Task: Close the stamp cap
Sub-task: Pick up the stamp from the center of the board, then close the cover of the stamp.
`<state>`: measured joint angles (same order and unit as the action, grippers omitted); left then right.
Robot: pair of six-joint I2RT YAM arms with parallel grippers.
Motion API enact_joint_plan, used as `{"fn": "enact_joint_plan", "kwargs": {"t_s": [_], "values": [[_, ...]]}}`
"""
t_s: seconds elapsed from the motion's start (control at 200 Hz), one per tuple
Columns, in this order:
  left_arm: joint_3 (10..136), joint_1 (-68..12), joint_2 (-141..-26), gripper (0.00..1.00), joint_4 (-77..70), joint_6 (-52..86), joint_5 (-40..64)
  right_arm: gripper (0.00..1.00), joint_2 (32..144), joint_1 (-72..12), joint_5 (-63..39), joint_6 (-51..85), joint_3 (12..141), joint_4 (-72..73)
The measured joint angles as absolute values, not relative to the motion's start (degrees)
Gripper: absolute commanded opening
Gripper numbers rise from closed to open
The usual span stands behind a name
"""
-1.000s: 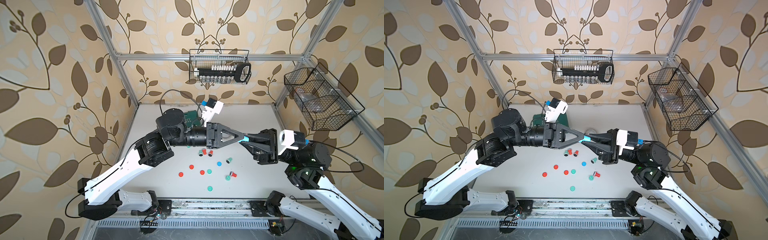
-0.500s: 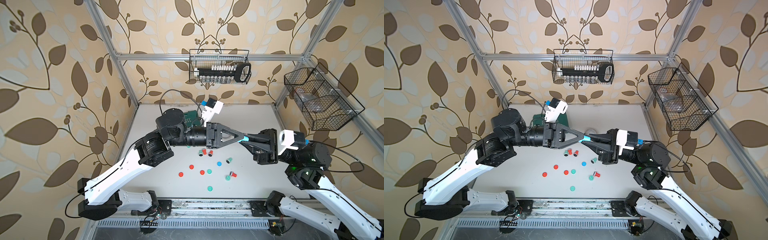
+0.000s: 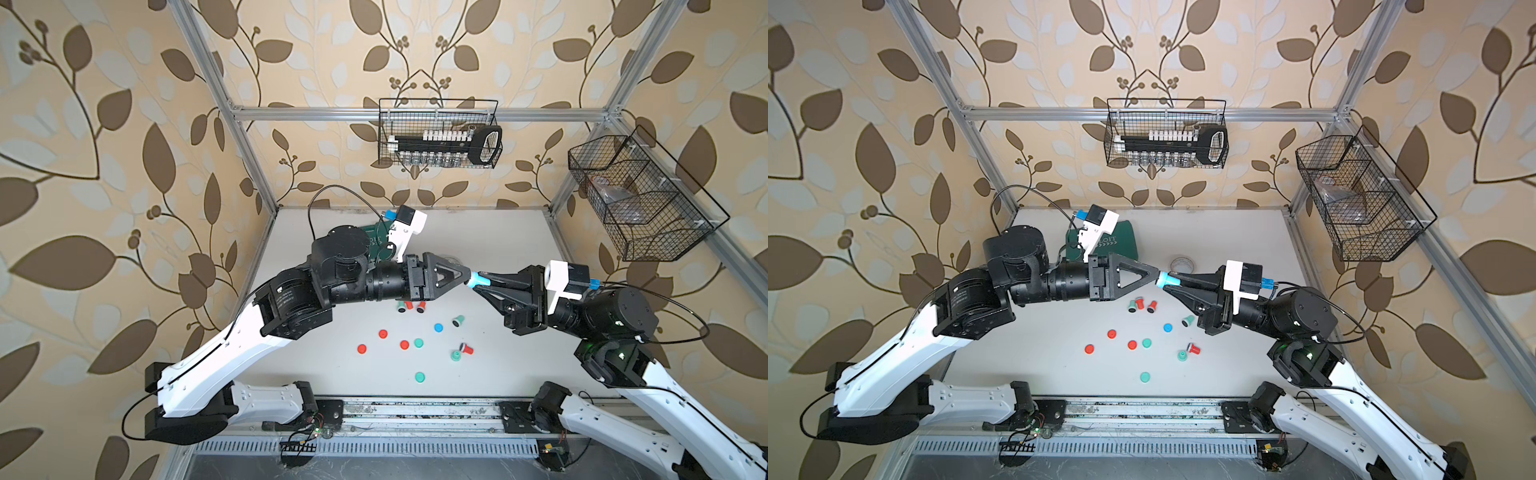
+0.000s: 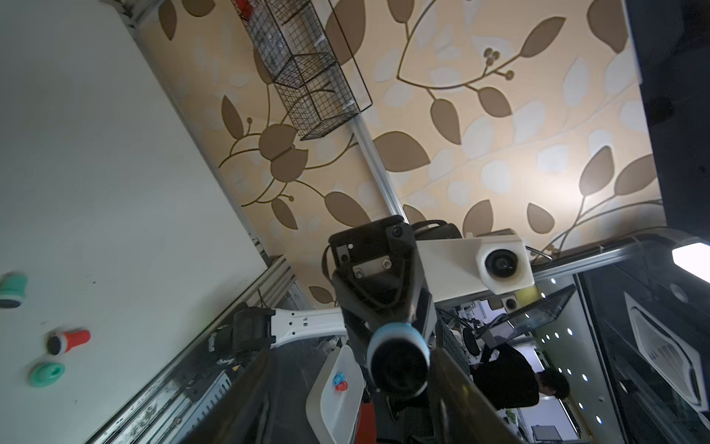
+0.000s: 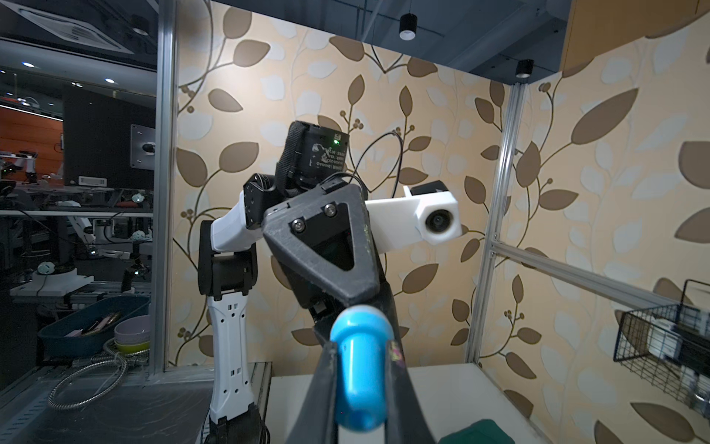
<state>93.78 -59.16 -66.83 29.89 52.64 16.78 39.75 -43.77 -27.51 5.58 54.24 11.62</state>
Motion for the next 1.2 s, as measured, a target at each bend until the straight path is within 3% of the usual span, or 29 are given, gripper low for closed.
{"fn": "enact_joint_plan", "kwargs": {"t_s": [0.16,0.375,0.54,0.94,1.2], "values": [[92.7,-56.0,-64.2,0.68,37.1,48.9,11.6,0.00,37.5,-43.9,-22.0,6.5,54.2,4.1],[81.1,-38.5,-61.5,0.68,39.8,47.7,18.2,0.00,40.0,-43.9,-11.1,11.3,55.2,-10.3],[76.1,-31.6,-63.5,0.68,44.8,41.8,20.2,0.00,47.0,-43.9,-3.3,15.8,58.3,-22.7],[63.8,-28.4,-63.4,0.68,46.7,23.5,3.5,0.00,65.9,-43.9,4.6,25.2,62.2,-42.1],[55.7,-28.4,-62.8,0.69,43.3,20.5,0.4,0.00,67.4,-43.9,5.4,27.6,62.2,-45.2]]}}
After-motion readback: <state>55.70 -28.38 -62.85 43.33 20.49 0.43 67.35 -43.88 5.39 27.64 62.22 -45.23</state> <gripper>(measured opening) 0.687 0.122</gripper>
